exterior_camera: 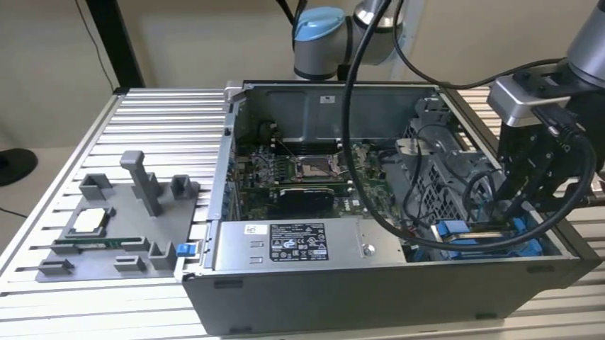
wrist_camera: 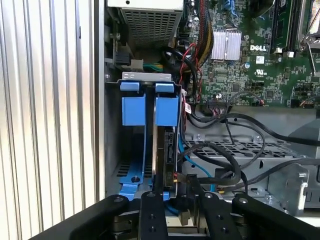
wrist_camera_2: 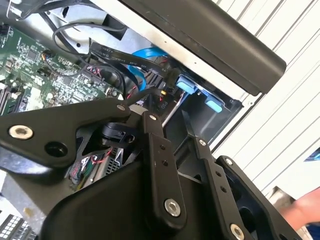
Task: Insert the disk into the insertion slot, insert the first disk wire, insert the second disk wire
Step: 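Insert the first disk wire, then insert the second disk wire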
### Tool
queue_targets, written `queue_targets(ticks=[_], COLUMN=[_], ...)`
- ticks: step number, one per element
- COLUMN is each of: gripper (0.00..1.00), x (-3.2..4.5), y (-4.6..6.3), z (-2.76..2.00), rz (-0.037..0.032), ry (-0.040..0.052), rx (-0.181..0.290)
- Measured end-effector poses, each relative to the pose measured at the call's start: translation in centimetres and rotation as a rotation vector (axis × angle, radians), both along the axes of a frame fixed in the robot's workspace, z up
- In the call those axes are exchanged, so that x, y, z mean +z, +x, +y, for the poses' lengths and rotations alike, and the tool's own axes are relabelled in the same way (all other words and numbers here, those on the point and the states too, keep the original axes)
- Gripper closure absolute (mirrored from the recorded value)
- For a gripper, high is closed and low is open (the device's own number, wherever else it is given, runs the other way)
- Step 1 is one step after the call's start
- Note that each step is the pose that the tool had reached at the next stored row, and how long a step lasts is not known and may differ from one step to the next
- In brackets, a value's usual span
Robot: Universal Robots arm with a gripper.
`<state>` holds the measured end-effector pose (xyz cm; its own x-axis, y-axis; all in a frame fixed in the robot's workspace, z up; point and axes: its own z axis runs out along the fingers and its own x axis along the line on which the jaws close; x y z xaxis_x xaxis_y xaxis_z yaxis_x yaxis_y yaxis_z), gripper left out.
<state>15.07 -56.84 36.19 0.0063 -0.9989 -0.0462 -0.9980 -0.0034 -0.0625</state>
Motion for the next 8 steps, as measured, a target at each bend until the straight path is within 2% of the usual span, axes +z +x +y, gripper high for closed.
queue_targets(ticks=[2,3,7,8], gripper=[0.0,0.0,0.0,0.0], x=[0.04,0.04,0.07,0.07], y=[0.5,0.8,1.9,2.1], z=[0.0,0.0,0.0,0.0], rz=[0.0119,0.0202,0.0563,0.0676], ry=[0.0,0.0002,0.0002,0.0002], rx=[0.0,0.0,0.0,0.0])
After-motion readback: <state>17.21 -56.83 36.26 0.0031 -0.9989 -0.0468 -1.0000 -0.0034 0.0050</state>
